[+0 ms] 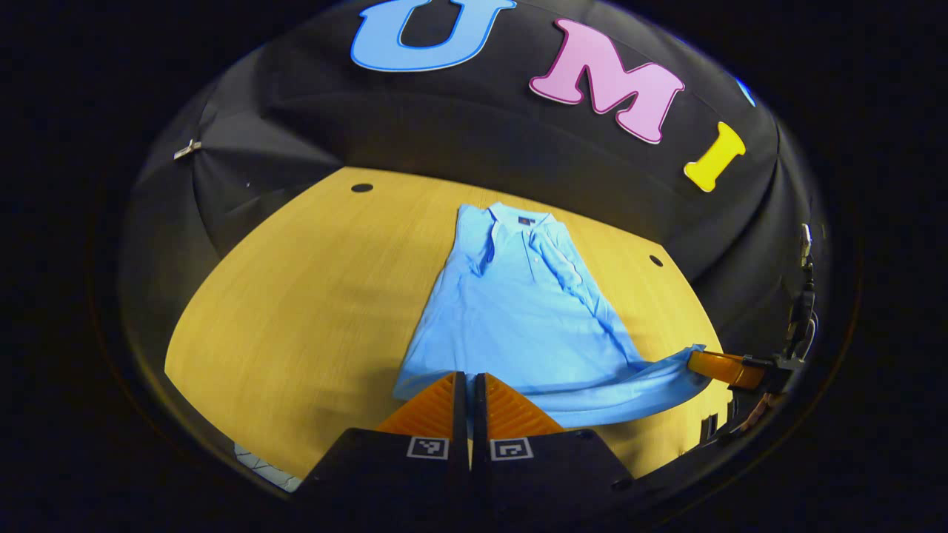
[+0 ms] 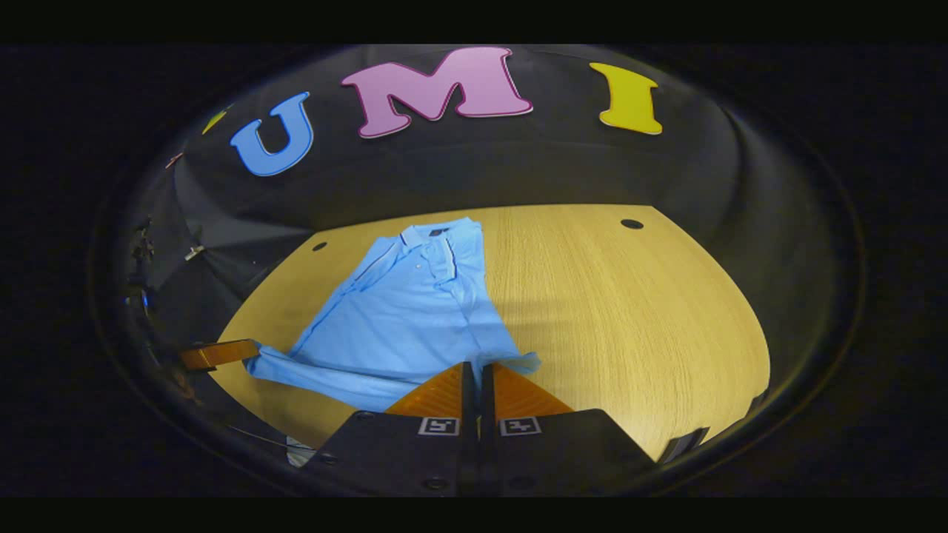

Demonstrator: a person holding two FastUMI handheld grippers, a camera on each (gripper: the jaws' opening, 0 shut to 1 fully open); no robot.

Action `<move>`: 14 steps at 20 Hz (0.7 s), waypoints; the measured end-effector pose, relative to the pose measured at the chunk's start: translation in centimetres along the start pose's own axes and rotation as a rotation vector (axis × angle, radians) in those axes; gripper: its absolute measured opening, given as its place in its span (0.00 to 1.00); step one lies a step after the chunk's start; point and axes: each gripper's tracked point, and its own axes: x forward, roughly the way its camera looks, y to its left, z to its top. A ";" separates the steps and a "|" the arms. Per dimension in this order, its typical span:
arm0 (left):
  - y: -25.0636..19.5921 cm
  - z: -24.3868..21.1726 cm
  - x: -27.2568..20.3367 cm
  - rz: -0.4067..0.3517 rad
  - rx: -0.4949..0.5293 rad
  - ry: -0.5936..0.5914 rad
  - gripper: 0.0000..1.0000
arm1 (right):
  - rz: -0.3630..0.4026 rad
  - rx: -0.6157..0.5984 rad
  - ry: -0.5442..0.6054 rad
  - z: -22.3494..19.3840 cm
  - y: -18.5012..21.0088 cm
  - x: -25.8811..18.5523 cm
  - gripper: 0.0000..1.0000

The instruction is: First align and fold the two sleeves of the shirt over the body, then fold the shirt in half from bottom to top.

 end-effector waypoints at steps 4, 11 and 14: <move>-0.2 5.6 2.9 -0.017 -0.027 -0.059 0.06 | 0.026 -0.007 -0.091 6.2 0.8 2.9 0.00; -0.1 14.9 9.3 -0.037 0.017 -0.154 0.06 | 0.063 -0.046 -0.230 15.4 2.3 9.5 0.05; -0.3 18.7 12.5 -0.052 0.043 -0.195 0.06 | 0.063 -0.046 -0.280 19.1 2.2 12.6 0.05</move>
